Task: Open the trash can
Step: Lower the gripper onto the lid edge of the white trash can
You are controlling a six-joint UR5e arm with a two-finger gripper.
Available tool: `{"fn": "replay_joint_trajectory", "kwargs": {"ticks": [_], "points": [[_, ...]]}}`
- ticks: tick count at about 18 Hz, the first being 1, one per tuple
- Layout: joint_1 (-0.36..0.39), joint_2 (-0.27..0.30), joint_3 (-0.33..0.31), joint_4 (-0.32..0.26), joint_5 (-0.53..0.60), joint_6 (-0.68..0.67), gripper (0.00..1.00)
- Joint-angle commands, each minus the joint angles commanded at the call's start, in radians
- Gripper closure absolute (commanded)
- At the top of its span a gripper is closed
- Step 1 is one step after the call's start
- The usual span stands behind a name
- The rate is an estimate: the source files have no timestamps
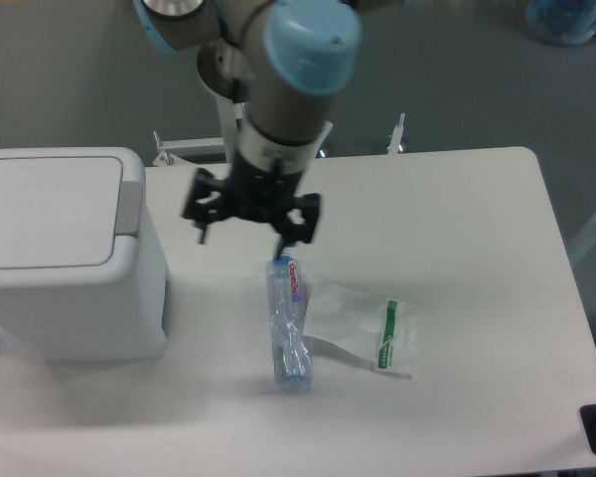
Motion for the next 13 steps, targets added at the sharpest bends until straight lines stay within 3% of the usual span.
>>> {"fn": "replay_joint_trajectory", "kwargs": {"ticks": [9,13], "points": [[-0.008,0.054,-0.077,0.005,-0.006,0.002,0.0],[-0.023,0.058,-0.078,0.005,-0.014,0.0,0.0]]}}
